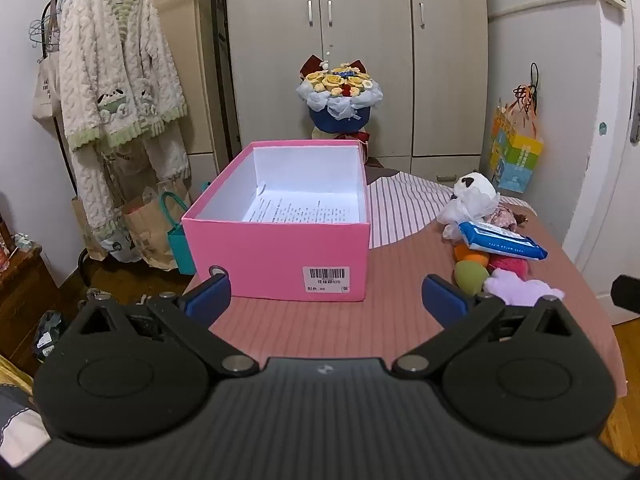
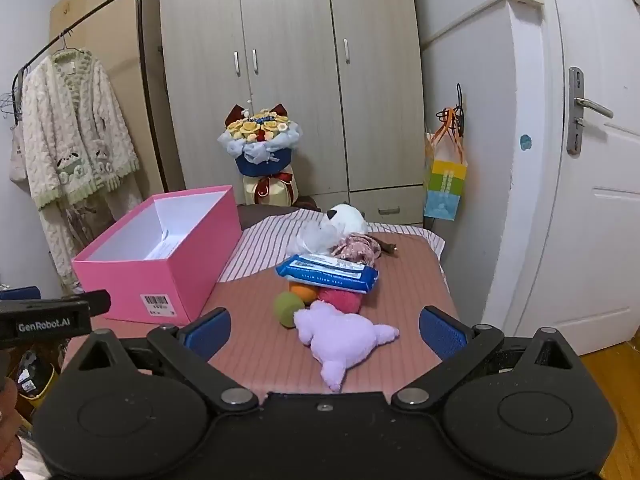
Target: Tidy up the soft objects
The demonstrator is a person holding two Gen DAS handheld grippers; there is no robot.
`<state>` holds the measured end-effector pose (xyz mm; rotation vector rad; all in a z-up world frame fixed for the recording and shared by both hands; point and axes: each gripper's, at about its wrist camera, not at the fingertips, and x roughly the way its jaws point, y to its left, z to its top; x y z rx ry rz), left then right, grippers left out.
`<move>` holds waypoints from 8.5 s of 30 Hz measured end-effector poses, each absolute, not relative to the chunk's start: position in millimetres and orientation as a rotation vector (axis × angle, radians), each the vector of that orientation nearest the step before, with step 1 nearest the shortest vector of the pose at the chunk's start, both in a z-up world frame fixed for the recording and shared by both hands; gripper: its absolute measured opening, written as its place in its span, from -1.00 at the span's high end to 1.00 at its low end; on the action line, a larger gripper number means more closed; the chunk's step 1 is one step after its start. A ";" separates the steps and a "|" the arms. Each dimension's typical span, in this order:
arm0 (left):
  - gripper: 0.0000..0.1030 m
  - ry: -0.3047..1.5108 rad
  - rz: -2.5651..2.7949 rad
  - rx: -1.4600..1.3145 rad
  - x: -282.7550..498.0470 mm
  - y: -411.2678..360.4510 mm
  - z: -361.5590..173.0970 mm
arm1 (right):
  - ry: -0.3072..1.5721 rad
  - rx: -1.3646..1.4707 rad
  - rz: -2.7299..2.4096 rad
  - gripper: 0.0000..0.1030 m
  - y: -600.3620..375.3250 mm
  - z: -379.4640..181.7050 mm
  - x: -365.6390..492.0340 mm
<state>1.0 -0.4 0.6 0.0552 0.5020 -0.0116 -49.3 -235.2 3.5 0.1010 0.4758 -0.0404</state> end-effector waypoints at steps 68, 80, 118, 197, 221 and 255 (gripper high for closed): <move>-1.00 0.480 -0.127 -0.012 -15.3 -0.8 -6.6 | 0.478 0.020 -0.032 -1.00 -220.5 -8.6 -66.4; -1.00 0.532 -0.172 -0.044 -1.6 -8.7 -9.9 | 0.384 -0.007 0.142 -1.00 -239.1 -14.2 -70.4; -0.28 0.745 -0.580 -0.067 134.3 -146.4 -108.5 | 0.559 -0.264 0.513 -1.00 -293.2 -125.8 90.0; 0.27 0.732 -0.471 -0.173 172.8 74.8 46.0 | 0.619 -0.111 0.613 -0.48 -100.4 27.2 143.4; 0.28 0.885 -0.275 -0.448 357.5 106.6 -36.8 | 0.798 -0.162 0.555 -0.50 -57.3 -31.3 339.2; -0.49 0.694 -0.360 -0.084 220.9 118.8 49.0 | 0.733 -0.331 0.577 -0.59 -56.8 29.9 217.6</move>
